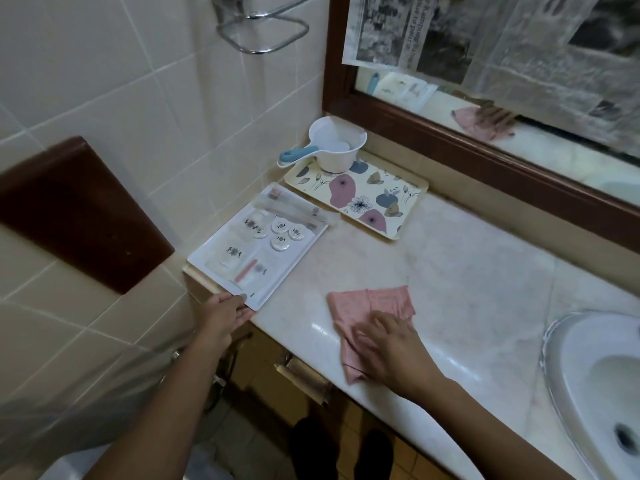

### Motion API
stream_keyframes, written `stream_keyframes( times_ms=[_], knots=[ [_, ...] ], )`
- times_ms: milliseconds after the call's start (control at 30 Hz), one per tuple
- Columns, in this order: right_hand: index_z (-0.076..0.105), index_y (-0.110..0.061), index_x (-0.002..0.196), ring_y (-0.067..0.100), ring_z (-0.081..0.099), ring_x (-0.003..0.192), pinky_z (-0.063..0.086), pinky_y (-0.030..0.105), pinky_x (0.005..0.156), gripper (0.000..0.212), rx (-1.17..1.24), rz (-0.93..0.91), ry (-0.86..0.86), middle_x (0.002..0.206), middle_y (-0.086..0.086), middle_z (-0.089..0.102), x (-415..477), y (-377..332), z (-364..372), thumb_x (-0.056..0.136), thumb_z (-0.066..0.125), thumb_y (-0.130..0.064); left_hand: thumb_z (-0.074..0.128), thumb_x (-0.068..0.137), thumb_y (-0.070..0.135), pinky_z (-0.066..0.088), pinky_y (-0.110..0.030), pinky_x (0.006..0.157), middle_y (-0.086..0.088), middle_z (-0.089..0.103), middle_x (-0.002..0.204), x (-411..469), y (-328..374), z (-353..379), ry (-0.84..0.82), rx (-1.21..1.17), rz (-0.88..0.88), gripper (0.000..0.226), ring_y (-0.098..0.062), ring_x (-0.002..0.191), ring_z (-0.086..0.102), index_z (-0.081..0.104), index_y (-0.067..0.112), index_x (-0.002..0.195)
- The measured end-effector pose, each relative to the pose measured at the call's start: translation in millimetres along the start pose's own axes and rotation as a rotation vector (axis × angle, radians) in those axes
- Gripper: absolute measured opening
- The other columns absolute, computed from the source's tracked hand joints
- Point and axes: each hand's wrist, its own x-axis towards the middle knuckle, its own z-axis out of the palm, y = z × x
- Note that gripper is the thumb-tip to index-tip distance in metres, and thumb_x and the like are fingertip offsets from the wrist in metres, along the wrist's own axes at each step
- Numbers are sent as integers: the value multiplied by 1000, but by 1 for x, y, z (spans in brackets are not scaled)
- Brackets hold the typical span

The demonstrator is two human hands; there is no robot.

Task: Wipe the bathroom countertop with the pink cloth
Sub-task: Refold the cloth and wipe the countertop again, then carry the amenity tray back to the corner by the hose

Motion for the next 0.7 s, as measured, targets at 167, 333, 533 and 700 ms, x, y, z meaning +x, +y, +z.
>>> stream_keyframes(
  times_ms=[167, 333, 533, 700],
  knots=[
    [57, -33, 140, 34, 43, 142, 38, 44, 110, 49, 2, 61, -126, 158, 7, 42, 5, -6, -5, 92, 49, -43, 71, 93, -4, 57, -31, 74, -23, 65, 124, -5, 4, 7, 40, 6, 16, 32, -32, 106, 69, 57, -3, 122],
    [68, -33, 125, 23, 61, 124, 49, 36, 94, 55, 138, 144, -67, 136, -6, 63, 20, -12, -25, 87, 34, -53, 65, 95, -4, 56, -32, 70, -17, 57, 119, -13, 10, 16, 83, -36, 54, 22, -27, 102, 61, 49, 10, 99],
    [69, -26, 130, 13, 58, 126, 39, 22, 99, 32, 486, 251, 131, 136, -8, 64, 35, -4, -66, 99, 60, -27, 61, 97, -7, 54, -33, 71, -15, 60, 117, -40, 22, 6, 6, -106, 84, 25, -27, 102, 64, 50, 6, 114],
    [71, -32, 121, 9, 64, 109, 45, 25, 83, 24, 730, 351, 306, 122, -11, 70, 42, 11, -101, 100, 62, -32, 62, 96, -6, 55, -37, 75, -18, 66, 121, -69, 23, -18, -55, -32, 100, 20, -32, 107, 66, 54, 1, 113]
  ],
)
